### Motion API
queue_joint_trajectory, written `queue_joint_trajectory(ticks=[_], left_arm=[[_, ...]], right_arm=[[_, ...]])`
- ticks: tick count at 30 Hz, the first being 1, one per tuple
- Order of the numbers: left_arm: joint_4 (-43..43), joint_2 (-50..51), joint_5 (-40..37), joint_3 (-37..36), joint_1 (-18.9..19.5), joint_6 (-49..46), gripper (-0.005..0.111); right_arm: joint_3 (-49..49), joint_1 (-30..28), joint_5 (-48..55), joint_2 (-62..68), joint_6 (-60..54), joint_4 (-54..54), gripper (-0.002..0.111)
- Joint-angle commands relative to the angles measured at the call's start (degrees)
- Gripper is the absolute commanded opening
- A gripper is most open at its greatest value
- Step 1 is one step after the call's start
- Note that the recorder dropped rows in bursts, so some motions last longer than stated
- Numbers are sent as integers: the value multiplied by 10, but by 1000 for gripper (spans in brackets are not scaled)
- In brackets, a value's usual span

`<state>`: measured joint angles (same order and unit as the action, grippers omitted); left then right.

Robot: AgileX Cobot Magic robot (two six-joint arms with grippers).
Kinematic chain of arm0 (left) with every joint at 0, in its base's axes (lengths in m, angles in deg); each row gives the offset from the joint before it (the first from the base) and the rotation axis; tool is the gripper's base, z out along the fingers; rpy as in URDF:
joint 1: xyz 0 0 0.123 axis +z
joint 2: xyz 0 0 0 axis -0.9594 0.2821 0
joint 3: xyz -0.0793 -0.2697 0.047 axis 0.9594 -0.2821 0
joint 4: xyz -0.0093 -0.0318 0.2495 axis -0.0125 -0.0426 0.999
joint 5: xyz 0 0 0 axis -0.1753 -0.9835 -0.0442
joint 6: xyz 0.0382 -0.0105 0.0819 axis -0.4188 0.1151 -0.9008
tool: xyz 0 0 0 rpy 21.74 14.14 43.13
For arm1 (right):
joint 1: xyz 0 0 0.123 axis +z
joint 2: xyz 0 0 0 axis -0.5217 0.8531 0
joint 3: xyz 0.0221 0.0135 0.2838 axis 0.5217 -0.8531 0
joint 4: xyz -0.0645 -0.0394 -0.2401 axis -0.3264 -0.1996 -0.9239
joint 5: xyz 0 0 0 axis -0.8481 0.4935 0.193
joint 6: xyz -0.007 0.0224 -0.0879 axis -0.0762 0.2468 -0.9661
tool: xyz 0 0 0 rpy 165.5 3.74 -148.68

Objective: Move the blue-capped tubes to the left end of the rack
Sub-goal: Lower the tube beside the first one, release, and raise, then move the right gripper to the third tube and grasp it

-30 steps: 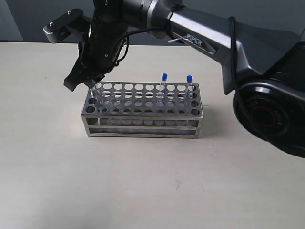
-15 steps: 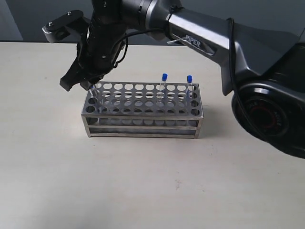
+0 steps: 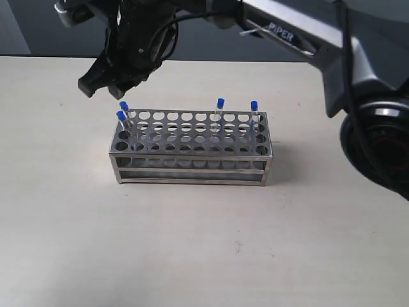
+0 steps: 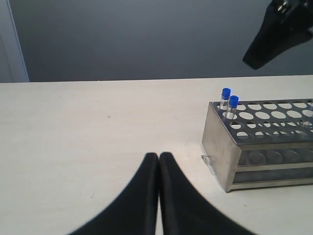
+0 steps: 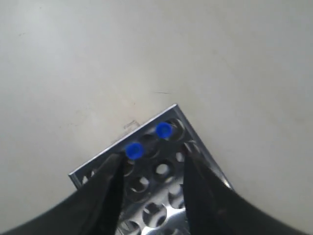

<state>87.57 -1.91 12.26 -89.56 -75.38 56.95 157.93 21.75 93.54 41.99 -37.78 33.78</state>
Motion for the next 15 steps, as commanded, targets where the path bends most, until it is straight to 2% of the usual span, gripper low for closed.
queue_joint_trajectory(ticks=[1,5,15], left_arm=[[1,2,4,3,-2,0,1],[1,2,4,3,-2,0,1],[1,2,4,3,-2,0,1]], right_arm=[[0,-1,52,-31,36,-97,39],[-3,-13,62,-30,80,-183,39],[-71,-91,62,-30,108,-156,39]])
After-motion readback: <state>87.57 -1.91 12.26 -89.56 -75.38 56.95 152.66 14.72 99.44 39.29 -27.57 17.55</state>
